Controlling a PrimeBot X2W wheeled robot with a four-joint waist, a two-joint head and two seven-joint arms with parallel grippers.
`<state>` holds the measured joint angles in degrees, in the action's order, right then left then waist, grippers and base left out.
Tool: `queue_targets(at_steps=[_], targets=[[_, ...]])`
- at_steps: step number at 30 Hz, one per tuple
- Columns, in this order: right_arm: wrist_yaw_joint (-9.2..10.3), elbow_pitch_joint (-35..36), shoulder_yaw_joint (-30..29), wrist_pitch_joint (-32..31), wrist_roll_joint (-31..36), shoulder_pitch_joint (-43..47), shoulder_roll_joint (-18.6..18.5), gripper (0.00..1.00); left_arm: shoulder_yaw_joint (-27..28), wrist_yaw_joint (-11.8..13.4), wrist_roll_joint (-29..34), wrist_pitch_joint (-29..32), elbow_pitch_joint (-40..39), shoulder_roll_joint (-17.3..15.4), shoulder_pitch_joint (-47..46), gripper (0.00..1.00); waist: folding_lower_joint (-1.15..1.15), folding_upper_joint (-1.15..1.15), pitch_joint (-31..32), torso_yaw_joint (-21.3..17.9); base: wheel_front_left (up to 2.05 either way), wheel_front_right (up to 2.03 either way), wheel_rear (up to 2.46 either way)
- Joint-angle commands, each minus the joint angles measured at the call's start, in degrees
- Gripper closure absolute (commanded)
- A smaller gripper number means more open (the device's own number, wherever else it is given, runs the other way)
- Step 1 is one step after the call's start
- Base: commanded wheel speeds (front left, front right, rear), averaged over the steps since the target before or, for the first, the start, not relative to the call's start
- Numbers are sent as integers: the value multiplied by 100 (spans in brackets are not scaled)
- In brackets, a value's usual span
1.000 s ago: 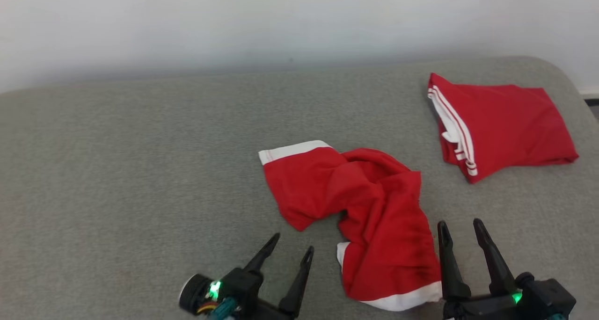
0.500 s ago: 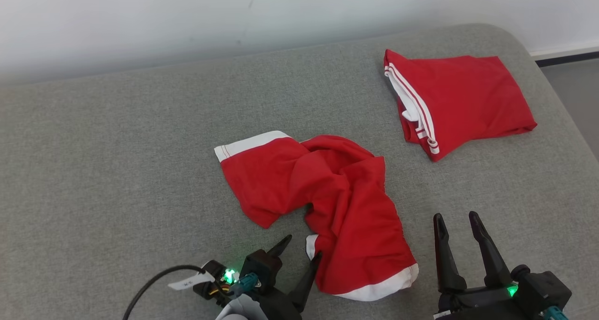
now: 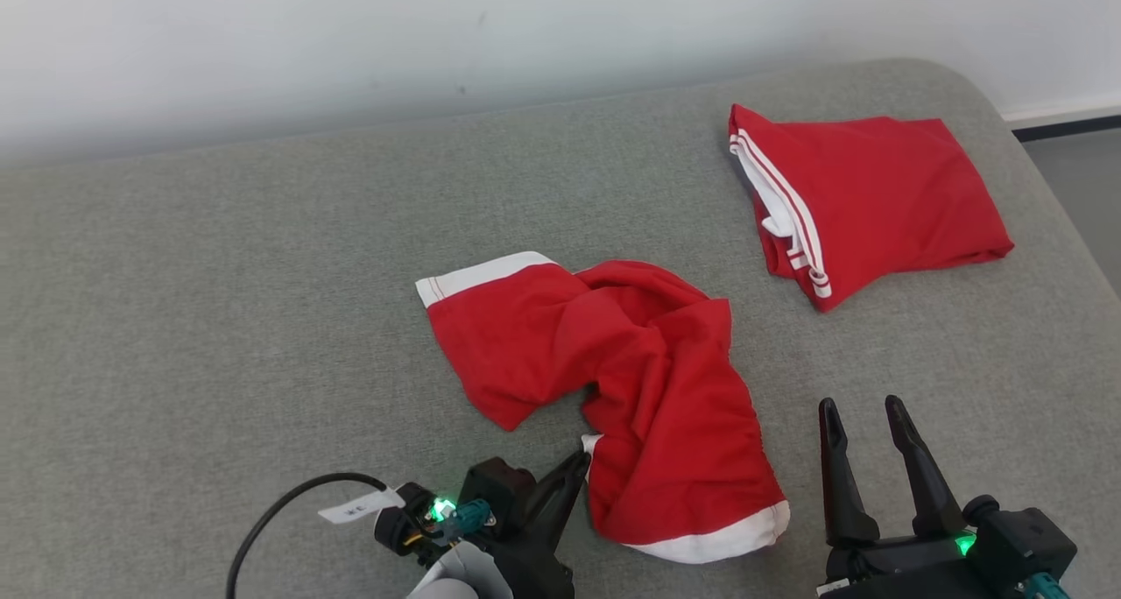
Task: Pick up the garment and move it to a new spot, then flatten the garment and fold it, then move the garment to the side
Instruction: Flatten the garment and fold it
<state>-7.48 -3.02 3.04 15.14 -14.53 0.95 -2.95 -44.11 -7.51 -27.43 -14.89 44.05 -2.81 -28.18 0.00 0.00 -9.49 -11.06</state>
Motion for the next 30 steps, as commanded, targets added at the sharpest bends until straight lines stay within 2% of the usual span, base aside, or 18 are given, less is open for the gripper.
queue_targets(at_steps=[1, 6, 16, 23, 30], targets=[[-4, 12, -17, 9, 25, 4, 11, 0, 102, 9, 5, -30, -79, -17, 61, 100, 0, 0, 63, 88, 0, 0, 0], [-4, 67, -103, 9, 18, 112, 11, 0, 767, 74, 259, -31, -621, -75, 296, 100, 0, 0, 141, 279, 0, 0, 0], [-4, -11, -232, 9, -72, 283, 7, 0, 2222, 341, 780, -24, -2269, -335, 1783, 100, 0, 0, 298, 960, 0, 0, 0], [-4, -87, -219, 9, -23, 260, 8, 0, 2547, 270, 698, -24, -2513, -173, 2569, 100, 0, 0, 324, 1237, 0, 0, 0], [-4, -308, -106, 9, -41, 166, 6, 0, 2396, 156, 701, -24, -1992, -31, 2800, 100, 0, 0, 319, 1287, 0, 0, 0]])
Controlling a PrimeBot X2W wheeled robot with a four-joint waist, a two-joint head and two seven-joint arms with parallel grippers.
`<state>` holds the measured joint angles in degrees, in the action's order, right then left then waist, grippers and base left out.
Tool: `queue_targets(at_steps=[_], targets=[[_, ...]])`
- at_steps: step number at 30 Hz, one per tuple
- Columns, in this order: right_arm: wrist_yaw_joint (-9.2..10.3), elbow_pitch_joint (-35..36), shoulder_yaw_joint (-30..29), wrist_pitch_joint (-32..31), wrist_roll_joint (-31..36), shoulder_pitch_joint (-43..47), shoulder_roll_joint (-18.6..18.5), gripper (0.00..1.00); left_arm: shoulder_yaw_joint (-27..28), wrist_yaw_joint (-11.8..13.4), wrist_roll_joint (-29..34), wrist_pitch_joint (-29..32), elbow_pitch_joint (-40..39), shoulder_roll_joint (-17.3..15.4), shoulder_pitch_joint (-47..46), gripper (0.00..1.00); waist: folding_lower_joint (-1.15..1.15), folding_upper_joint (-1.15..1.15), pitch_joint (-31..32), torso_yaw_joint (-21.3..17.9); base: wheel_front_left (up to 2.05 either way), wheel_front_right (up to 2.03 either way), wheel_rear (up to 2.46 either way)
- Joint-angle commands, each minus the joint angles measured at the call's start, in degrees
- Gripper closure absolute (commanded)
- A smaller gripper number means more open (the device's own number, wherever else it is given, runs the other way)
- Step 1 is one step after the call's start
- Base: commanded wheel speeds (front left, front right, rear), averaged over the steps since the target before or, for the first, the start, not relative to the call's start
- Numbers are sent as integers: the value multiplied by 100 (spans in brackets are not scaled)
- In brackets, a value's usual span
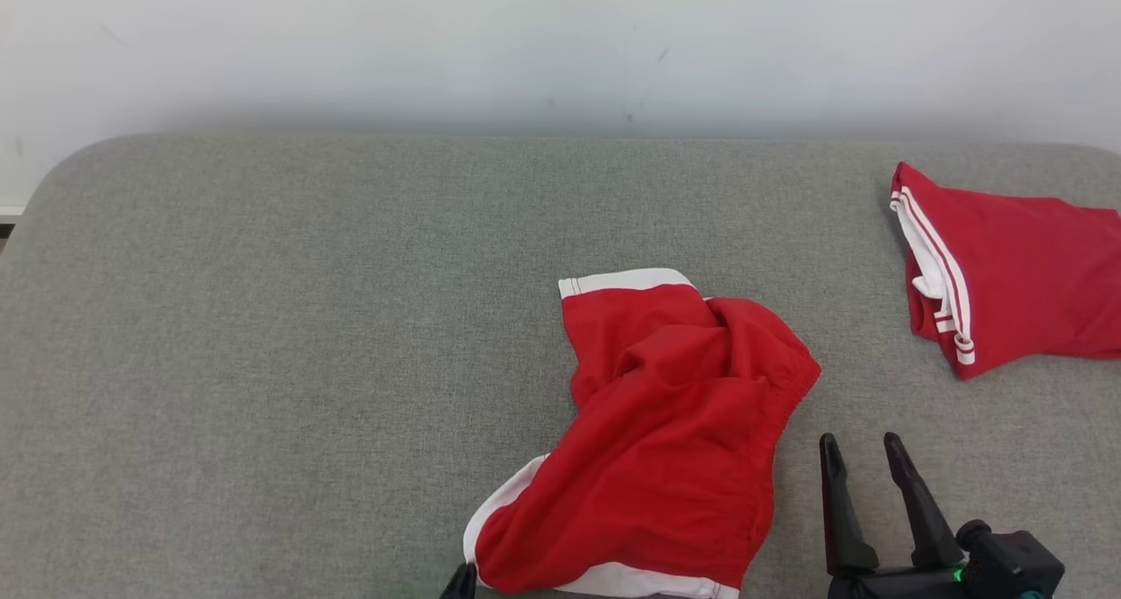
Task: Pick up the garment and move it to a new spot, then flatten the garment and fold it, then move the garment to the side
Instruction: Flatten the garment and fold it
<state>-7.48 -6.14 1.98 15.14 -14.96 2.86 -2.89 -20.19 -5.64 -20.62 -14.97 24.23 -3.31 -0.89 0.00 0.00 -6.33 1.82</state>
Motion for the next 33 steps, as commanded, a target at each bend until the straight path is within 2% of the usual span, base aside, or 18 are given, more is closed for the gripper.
queue_targets(at_steps=[1, 2, 3, 4, 5, 14, 18, 27, 28, 29, 33], targets=[[-4, -54, 25, 9, -23, -12, 2, 0, -13, -32, 68, -16, 40, 26, 38, 100, 0, 0, 14, -2, 0, 0, 0], [-4, -110, 40, 9, -47, -5, 2, 0, 27, -19, 72, -17, -22, 33, -6, 71, 0, 0, 26, 4, 0, 0, 0], [-4, -138, 40, 9, -59, -3, 1, 0, 100, -20, 55, -17, -124, 29, -24, 26, 0, 0, 37, 11, 0, 0, 0], [-4, -161, 47, 9, -71, 11, 1, 0, 155, -22, 64, -15, -228, 30, -18, 9, 0, 0, 48, 21, 0, 0, 0], [-4, -194, 67, 9, -90, 34, 3, 0, 198, -24, 116, -15, -349, 35, -14, 0, 0, 0, 58, 30, 0, 0, 0], [-4, -726, 522, 9, -302, 69, -107, 0, 994, 72, 581, -15, -1483, 40, 133, 0, 0, 0, 162, 100, 0, 0, 0], [-4, -949, 696, 9, -373, -24, -135, 0, 1280, 64, 871, -15, -1569, 41, 157, 0, 0, 0, 202, 123, 0, 0, 0], [-4, -1840, 1340, 9, -690, -365, -225, 0, 1525, 30, 778, -15, -1513, 43, 258, 0, 0, 0, 274, 210, 0, 0, 0], [-4, -2052, 1550, 9, -803, -456, -264, 75, 1513, 36, 741, -15, -1488, 42, 277, 0, 0, 0, 283, 229, 0, 0, 0], [-4, -2147, 1620, 9, -857, -507, -283, 100, 1504, 44, 726, -15, -1471, 42, 289, 0, 0, 0, 286, 235, 0, 0, 0], [-4, -2158, 1505, 9, -872, -589, -346, 100, 1505, 55, 686, -15, -1438, 42, 298, 0, 0, 0, 281, 231, 0, 0, 0]])
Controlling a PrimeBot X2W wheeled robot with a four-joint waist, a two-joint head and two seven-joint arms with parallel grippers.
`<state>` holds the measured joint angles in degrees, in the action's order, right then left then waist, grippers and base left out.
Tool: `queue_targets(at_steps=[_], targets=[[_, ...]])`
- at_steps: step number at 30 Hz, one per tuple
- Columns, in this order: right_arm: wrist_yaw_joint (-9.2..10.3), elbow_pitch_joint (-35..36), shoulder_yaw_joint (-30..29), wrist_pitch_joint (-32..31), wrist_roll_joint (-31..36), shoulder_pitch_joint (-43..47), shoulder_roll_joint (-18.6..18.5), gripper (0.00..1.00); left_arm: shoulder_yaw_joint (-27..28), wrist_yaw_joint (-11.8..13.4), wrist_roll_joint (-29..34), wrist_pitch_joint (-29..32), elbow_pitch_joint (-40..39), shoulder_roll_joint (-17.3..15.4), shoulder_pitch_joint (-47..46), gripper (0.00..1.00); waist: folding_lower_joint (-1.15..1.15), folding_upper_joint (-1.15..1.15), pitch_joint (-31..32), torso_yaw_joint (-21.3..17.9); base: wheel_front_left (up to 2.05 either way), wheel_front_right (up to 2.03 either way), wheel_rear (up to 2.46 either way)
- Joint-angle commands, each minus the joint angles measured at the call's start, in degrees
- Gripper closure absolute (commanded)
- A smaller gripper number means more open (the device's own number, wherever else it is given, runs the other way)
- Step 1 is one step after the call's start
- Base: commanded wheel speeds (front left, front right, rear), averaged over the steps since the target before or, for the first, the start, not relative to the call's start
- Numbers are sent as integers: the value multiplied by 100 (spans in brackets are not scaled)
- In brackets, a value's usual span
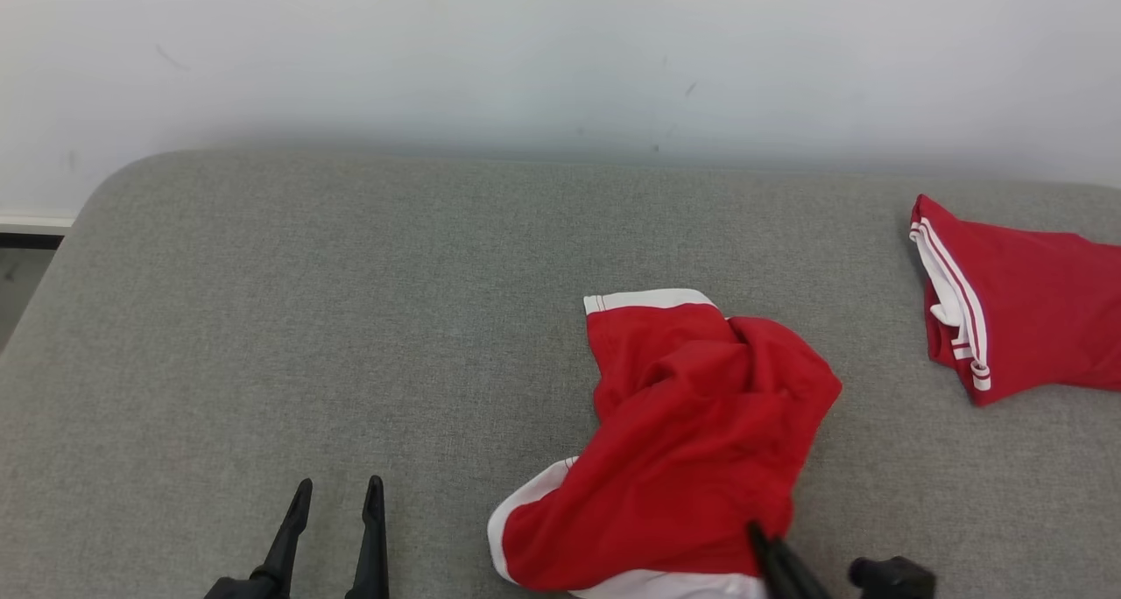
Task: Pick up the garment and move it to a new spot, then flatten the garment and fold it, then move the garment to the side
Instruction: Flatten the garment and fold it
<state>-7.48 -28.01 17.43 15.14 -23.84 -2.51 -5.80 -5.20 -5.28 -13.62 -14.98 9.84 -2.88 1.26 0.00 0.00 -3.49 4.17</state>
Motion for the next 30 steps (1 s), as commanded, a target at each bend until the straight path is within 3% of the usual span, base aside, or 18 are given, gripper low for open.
queue_targets(at_steps=[1, 7, 12, 13, 14, 22, 30], targets=[[-4, 81, -158, 9, 50, -30, -74, 100, 5, 22, -31, -14, 18, 0, 80, 0, 0, 0, -8, -9, 0, 0, 0], [-4, 616, -1061, 9, 305, 467, -268, 100, -46, -16, -107, -14, 168, 0, 16, 0, 0, 0, -9, -65, 0, 0, 0], [-4, 594, -1256, 9, 349, 751, -428, 100, -161, -47, -129, -14, 267, 0, -77, 0, 0, 0, -13, -185, 0, 0, 0], [-4, 586, -1268, 9, 361, 733, -460, 71, -200, -62, -125, -14, 297, 0, -99, 0, 0, 0, -15, -210, 0, 0, 0], [-4, 649, -1318, 10, 396, 678, -483, 1, -251, -74, -113, -14, 341, 0, -117, 0, 0, 0, -13, -235, 0, 0, 0], [-4, 1336, -1601, 9, 679, 741, -199, 0, -845, -206, 24, -14, 780, -3, -426, 0, 0, 0, 17, -350, 0, 0, 0], [-4, 1399, -1468, 9, 767, 746, -18, 0, -1901, -212, -327, -14, 1782, -97, -864, 0, 0, 0, 45, -534, 0, 0, 0]])
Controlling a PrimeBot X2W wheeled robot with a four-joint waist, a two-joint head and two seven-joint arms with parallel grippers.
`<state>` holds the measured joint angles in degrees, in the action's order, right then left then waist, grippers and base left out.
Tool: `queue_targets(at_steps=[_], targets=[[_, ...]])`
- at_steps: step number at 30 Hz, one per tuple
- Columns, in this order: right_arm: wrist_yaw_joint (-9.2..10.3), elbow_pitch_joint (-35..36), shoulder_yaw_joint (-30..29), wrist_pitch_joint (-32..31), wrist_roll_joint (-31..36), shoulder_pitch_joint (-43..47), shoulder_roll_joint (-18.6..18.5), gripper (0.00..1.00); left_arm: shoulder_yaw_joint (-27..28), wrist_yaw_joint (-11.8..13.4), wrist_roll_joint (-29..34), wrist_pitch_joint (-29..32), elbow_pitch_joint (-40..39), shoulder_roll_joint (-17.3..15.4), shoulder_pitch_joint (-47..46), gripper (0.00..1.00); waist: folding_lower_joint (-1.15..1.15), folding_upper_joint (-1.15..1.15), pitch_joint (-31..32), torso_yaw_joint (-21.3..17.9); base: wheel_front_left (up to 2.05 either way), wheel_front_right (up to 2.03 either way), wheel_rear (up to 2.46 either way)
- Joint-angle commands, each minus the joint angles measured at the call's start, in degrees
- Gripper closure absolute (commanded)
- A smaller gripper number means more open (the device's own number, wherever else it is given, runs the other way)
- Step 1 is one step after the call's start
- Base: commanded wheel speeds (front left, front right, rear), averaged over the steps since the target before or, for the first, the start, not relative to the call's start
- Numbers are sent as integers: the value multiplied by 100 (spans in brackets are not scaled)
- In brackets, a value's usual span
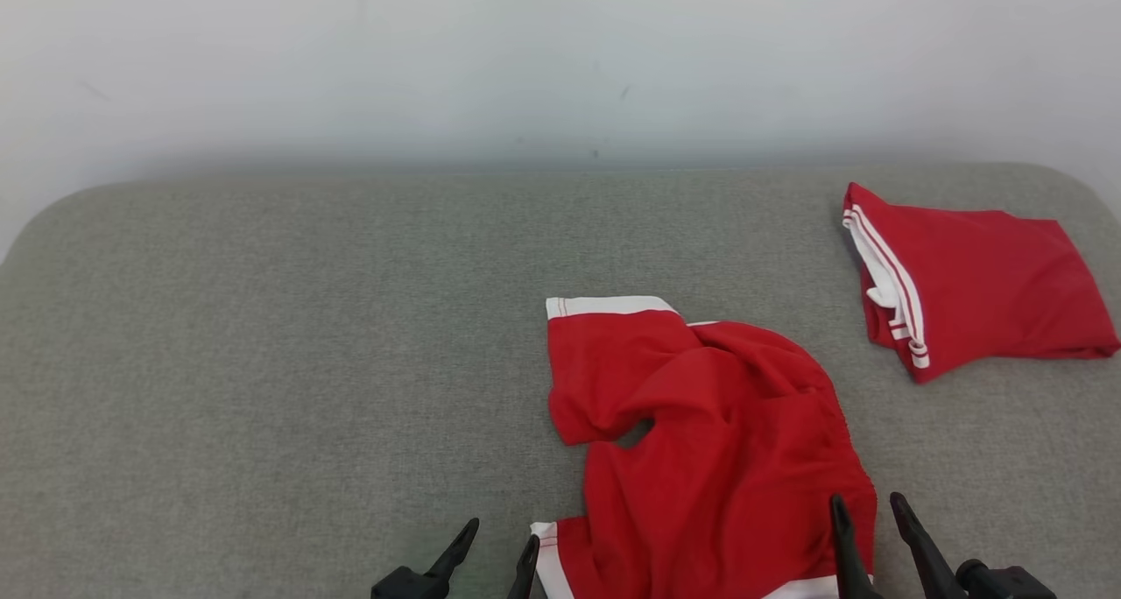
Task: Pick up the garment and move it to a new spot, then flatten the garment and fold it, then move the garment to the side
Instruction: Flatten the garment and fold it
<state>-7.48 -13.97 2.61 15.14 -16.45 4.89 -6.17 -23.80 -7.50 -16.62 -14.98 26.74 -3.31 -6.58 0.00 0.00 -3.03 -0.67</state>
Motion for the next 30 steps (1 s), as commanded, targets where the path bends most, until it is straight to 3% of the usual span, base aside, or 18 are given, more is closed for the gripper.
queue_targets(at_steps=[1, 15, 16, 17, 19, 24, 30], targets=[[-4, -14, 42, 9, 18, -16, 29, 0, -119, 10, -77, -14, 178, -67, -148, 0, 0, 0, -8, -82, 0, 0, 0], [-4, -78, 177, 8, 4, -231, 69, 0, -458, 8, -484, -14, 1250, -55, -831, 0, 0, 0, -177, -425, 0, 0, 0], [-4, -77, 187, 9, 7, -258, 75, 0, -456, 8, -520, -15, 1350, -44, -900, 24, 0, 0, -186, -443, 0, 0, 0], [-4, -79, 189, 9, 7, -274, 75, 0, -479, 8, -548, -14, 1478, -39, -954, 60, 0, 0, -192, -459, 0, 0, 0], [-4, -77, 201, 9, 2, -271, 76, 0, -554, 7, -658, -10, 1673, -17, -1009, 100, 0, 0, -203, -491, 0, 0, 0], [-4, -31, 120, 9, 10, -296, 78, 0, -512, 7, -795, -11, 1521, -14, -1145, 100, 0, 0, -235, -493, 0, 0, 0], [-4, 10, -5, 9, 15, -196, 111, 0, 238, 38, -508, -10, 832, -145, -857, 100, 0, 0, -241, -223, 0, 0, 0]])
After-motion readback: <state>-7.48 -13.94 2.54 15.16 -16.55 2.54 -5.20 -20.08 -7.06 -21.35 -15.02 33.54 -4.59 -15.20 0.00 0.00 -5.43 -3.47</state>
